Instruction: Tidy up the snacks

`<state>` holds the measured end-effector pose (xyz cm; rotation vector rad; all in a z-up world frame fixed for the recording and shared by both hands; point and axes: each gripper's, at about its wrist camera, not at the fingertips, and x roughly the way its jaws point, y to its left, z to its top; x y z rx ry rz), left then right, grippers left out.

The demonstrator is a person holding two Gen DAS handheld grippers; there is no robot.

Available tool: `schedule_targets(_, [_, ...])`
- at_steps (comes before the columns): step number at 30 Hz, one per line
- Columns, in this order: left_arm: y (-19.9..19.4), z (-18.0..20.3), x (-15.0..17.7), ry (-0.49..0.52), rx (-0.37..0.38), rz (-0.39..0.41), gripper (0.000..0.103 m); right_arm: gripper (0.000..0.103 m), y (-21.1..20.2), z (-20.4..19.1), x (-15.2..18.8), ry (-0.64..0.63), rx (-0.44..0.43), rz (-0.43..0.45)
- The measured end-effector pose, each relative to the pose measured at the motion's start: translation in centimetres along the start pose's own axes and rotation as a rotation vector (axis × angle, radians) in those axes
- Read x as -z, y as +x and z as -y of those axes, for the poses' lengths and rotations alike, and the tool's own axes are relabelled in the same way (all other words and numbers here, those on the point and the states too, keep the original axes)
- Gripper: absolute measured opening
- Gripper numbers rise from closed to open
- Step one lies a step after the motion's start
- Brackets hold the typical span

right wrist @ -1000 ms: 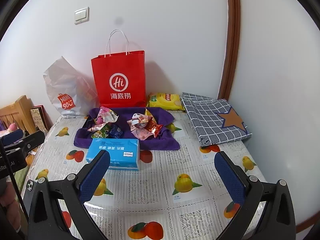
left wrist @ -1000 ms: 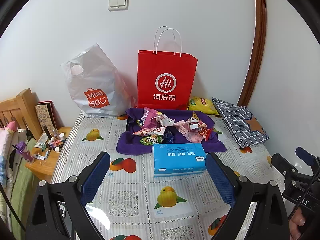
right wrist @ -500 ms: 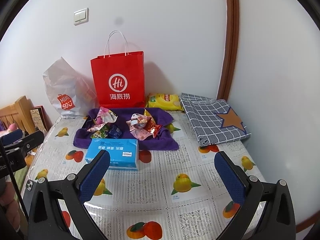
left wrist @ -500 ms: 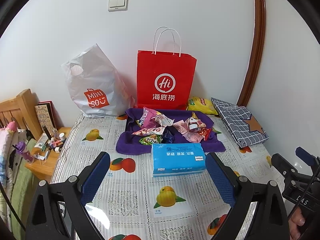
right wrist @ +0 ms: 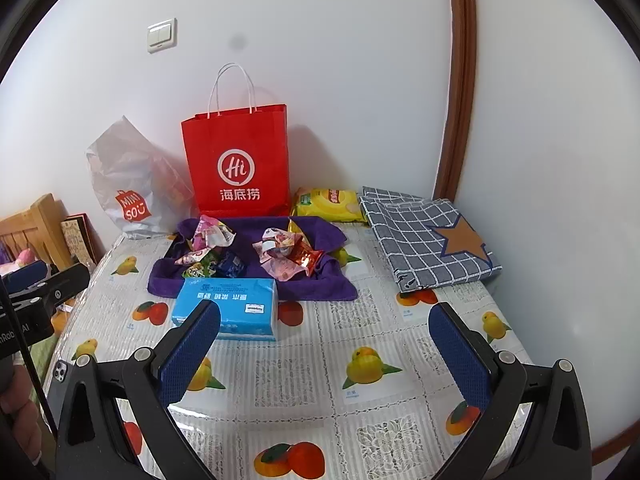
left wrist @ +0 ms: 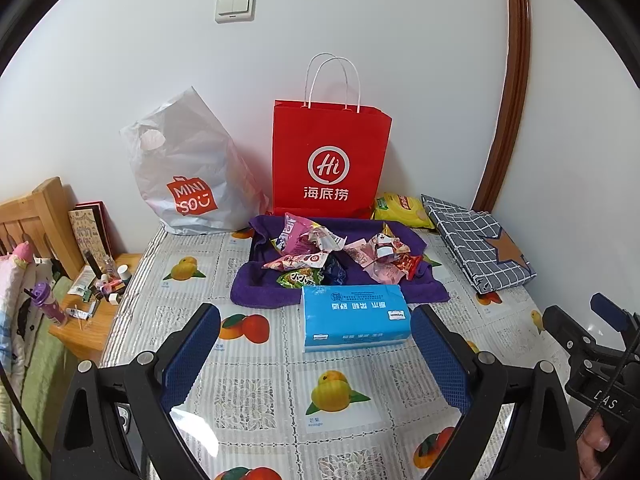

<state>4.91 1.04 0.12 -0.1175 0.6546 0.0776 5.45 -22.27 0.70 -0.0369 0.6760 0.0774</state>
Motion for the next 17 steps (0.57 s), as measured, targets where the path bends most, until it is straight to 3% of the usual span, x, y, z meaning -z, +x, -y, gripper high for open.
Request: schedule_targets(17, [0.21, -0.29, 0.06, 0.000, -0.002, -0.003, 0.096, 0.103, -0.11, -0.44, 0.15, -0.011, -0.011, 0.006])
